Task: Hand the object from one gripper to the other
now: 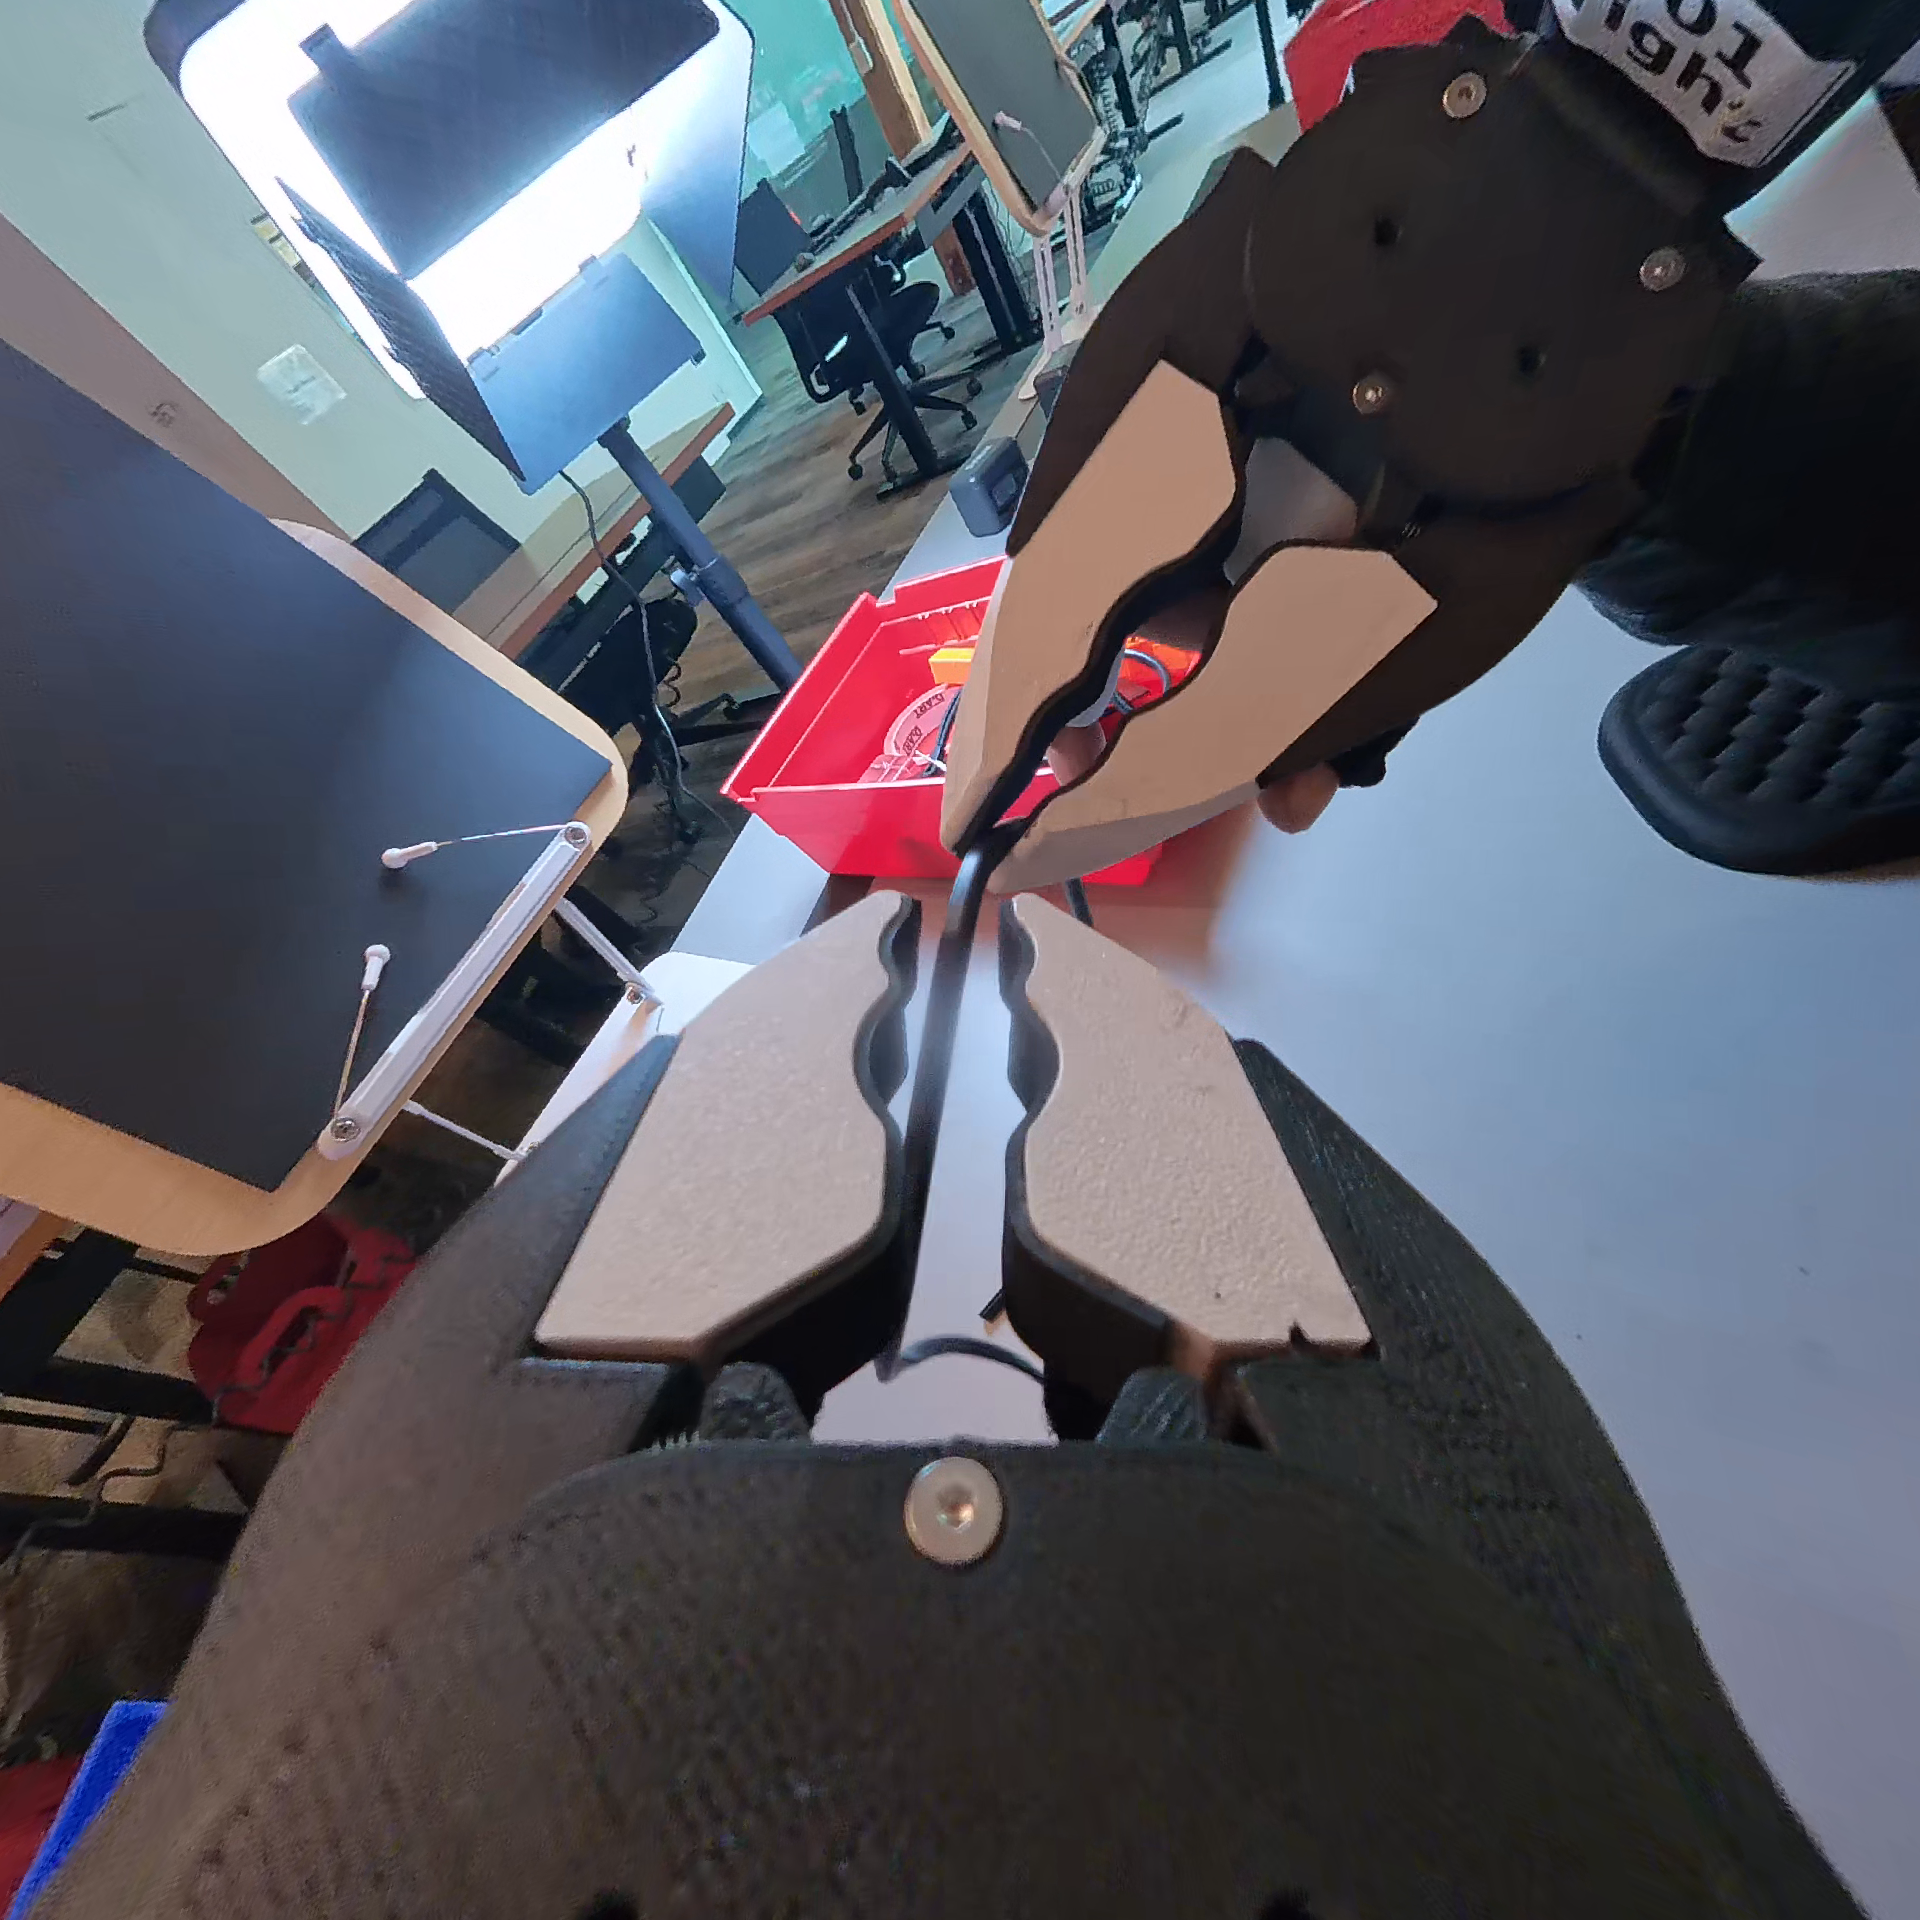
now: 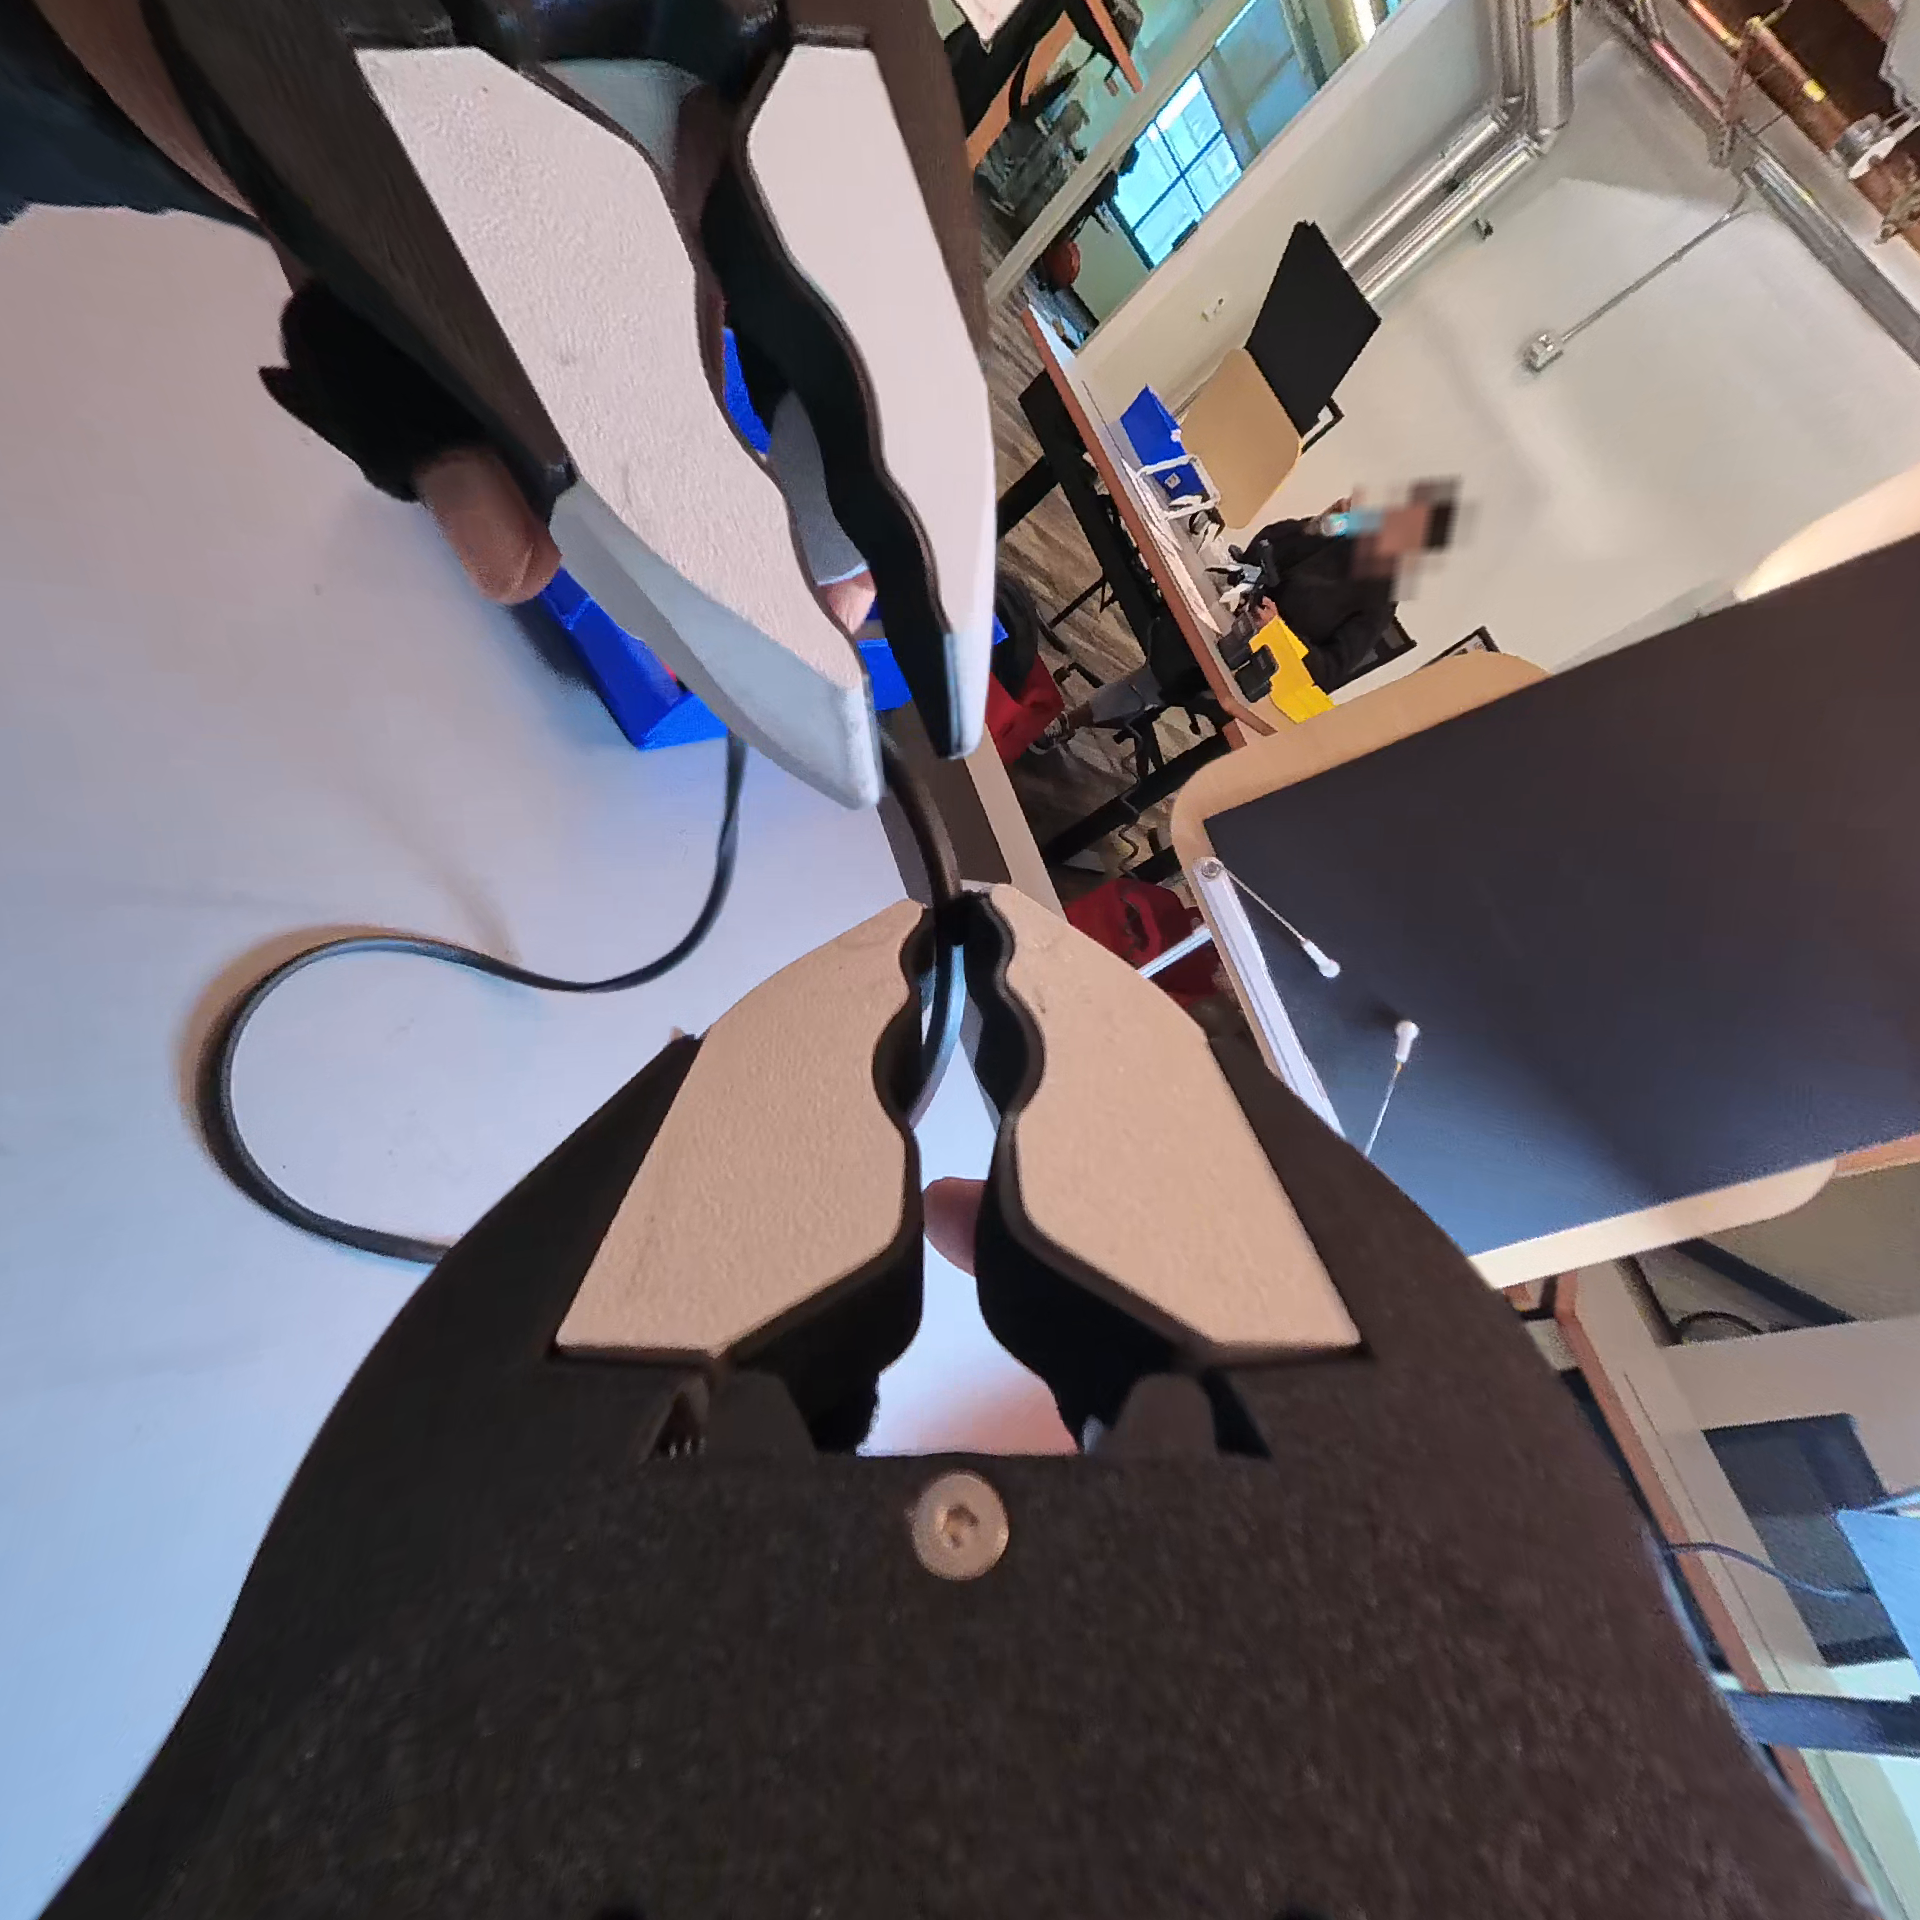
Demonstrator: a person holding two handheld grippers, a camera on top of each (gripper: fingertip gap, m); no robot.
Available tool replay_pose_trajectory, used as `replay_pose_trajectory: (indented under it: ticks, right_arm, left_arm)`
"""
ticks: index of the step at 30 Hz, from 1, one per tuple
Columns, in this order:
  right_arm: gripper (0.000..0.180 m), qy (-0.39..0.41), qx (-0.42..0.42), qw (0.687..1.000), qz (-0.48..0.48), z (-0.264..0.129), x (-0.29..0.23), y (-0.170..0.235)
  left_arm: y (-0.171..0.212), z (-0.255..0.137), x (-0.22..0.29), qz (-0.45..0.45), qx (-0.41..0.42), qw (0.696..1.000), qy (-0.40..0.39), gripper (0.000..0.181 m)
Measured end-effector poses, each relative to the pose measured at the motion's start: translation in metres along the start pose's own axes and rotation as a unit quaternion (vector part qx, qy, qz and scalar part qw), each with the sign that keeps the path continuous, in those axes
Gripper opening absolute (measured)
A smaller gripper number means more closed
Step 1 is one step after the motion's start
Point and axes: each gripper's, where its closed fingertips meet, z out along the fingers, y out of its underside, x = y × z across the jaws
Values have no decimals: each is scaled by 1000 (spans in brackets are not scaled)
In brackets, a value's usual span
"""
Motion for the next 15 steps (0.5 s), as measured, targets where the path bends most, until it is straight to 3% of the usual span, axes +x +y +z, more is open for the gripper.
replay_pose_trajectory:
  ticks: [1, 15]
  right_arm:
    - [5, -3, -2, 1000, -4, 1, -2, 0]
    - [10, 6, 18, 1000, 25, -3, 6, -2]
  left_arm:
    - [1, 1, 2, 6, -6, 1000, 1, 14]
    - [-1, -4, -3, 7, -1, 1000, -7, 5]
